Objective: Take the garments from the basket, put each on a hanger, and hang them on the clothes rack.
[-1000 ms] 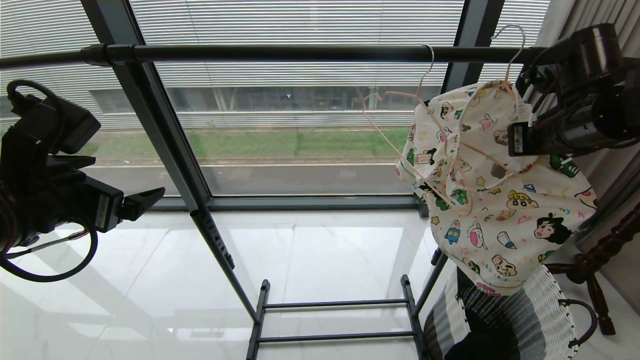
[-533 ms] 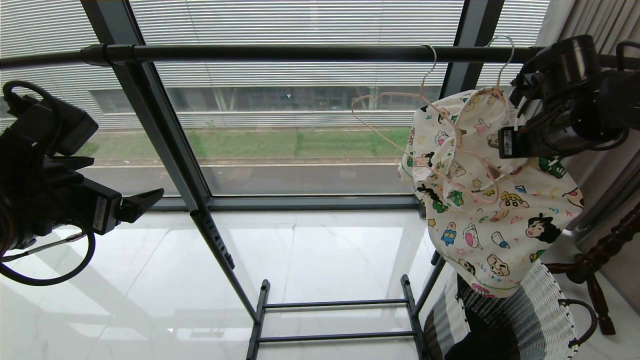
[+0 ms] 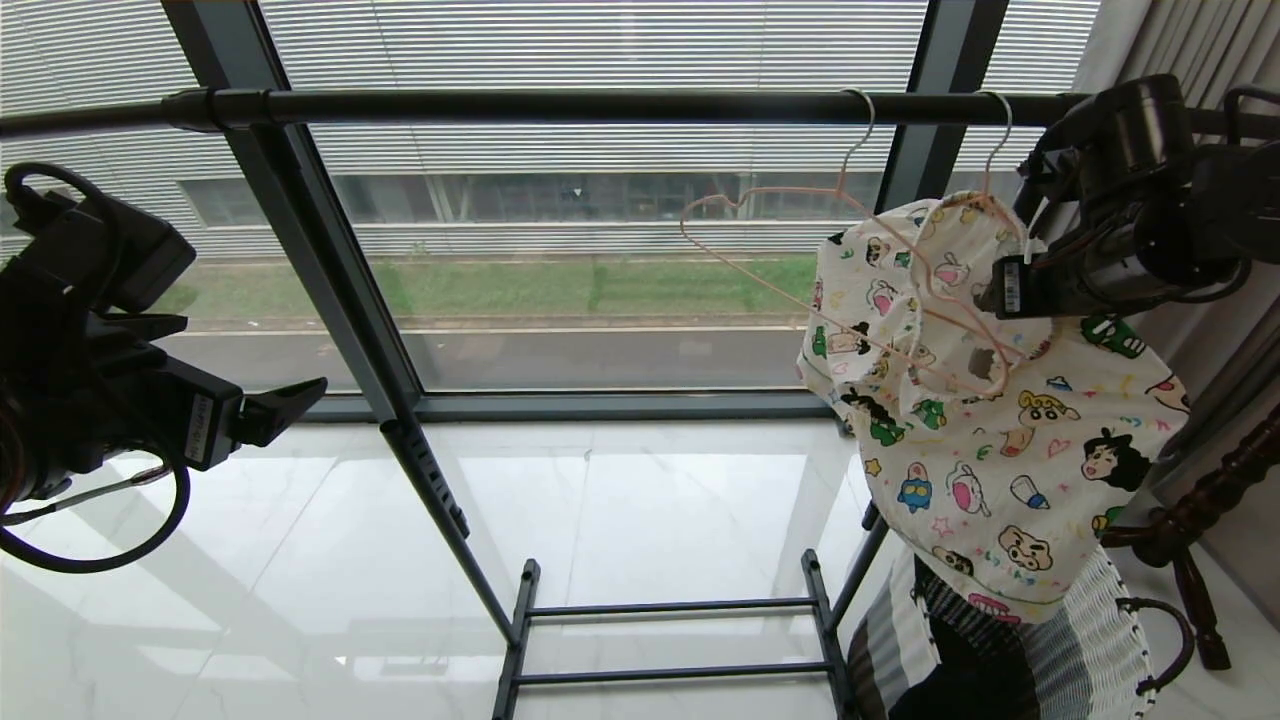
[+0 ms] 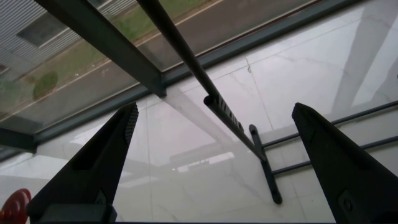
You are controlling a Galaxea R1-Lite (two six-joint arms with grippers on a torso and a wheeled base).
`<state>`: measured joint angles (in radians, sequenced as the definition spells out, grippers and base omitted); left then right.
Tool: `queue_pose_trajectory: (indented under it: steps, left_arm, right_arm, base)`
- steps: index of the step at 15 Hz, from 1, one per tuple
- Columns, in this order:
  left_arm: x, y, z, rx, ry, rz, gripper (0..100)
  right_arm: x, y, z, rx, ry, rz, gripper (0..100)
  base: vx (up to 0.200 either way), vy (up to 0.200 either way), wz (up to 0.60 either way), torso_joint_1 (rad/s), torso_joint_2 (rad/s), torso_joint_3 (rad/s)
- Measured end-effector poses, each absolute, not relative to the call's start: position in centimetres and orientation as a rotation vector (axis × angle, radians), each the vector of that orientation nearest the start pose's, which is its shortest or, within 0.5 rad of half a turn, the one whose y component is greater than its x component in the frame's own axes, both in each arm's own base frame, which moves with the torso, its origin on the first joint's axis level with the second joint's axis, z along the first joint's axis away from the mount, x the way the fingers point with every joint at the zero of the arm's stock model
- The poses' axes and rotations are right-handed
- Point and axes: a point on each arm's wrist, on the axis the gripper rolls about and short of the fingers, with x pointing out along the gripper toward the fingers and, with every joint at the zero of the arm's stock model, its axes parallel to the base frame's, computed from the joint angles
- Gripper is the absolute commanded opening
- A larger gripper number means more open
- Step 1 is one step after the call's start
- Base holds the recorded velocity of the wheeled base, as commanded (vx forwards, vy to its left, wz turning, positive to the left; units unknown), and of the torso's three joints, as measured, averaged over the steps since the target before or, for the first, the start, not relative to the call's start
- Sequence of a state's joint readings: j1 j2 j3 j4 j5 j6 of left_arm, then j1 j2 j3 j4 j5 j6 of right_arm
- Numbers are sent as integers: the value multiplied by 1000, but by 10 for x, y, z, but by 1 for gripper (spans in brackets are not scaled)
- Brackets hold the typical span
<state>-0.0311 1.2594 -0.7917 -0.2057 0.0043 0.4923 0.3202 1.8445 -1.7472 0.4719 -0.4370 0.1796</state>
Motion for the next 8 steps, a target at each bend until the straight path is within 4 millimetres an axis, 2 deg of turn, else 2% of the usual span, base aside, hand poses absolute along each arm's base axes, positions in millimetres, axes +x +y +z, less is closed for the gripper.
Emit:
queue_pose_trajectory:
  steps: [2, 5, 8]
  left_arm:
    - [197, -6, 248, 494, 250, -91, 100]
    - [197, -6, 247, 494, 251, -89, 100]
    - [197, -5, 247, 492, 252, -88, 100]
  right_arm:
    - [332, 100, 295, -24, 507, -161, 100]
    - [322, 99, 309, 9, 471, -157, 100]
    - [290, 88, 335, 35, 438, -153, 100]
  base:
    - [0, 0, 0, 0, 0, 0]
    - [0, 0, 0, 0, 0, 0]
    - [0, 0, 0, 0, 0, 0]
